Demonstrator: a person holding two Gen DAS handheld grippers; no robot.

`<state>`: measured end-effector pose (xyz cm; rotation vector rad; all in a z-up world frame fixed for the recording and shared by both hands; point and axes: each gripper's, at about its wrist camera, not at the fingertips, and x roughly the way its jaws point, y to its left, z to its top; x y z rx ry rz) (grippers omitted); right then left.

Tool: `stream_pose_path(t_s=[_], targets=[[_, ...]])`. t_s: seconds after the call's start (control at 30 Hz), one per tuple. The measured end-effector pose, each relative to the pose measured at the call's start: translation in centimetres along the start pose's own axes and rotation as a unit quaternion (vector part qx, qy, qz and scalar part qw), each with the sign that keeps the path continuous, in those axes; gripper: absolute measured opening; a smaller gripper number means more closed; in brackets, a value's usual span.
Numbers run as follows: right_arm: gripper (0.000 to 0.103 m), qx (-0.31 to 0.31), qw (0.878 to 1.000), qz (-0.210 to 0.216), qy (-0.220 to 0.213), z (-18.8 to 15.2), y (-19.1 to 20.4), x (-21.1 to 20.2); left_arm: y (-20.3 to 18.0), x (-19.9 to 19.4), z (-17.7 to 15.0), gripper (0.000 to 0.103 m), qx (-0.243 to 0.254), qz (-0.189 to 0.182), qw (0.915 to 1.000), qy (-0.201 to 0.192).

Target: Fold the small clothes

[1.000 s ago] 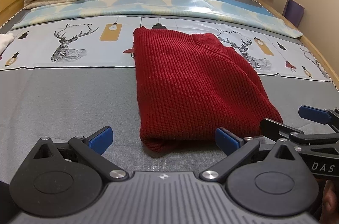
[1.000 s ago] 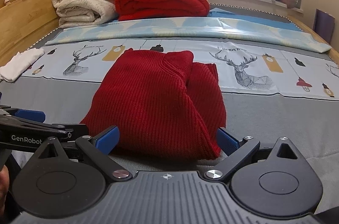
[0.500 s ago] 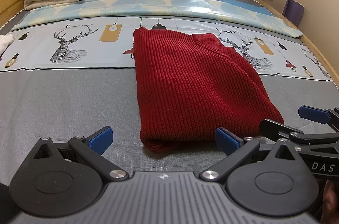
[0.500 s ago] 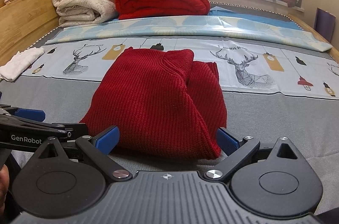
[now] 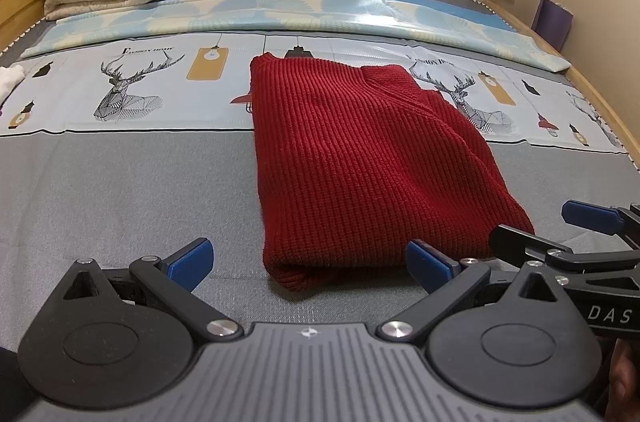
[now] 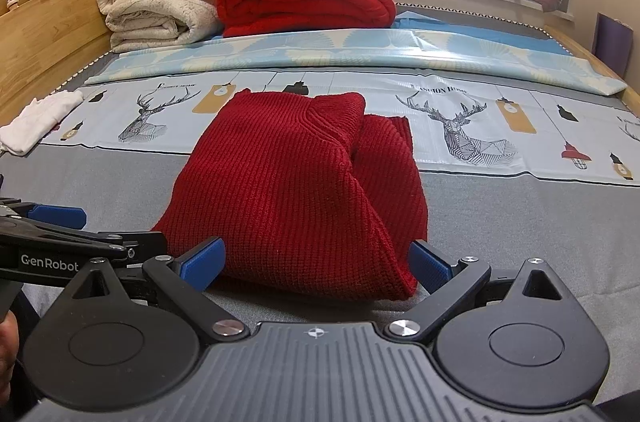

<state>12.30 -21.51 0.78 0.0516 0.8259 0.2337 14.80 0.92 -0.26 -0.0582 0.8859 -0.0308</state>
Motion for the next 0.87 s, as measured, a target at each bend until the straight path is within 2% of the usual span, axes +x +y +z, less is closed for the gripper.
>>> stream_pose_path(t_s=[0.87], targets=[[0.098, 0.007, 1.0, 0.001, 0.001, 0.01, 0.22, 0.01, -0.06, -0.09, 0.52, 0.103, 0.004, -0.003, 1.0, -0.007]])
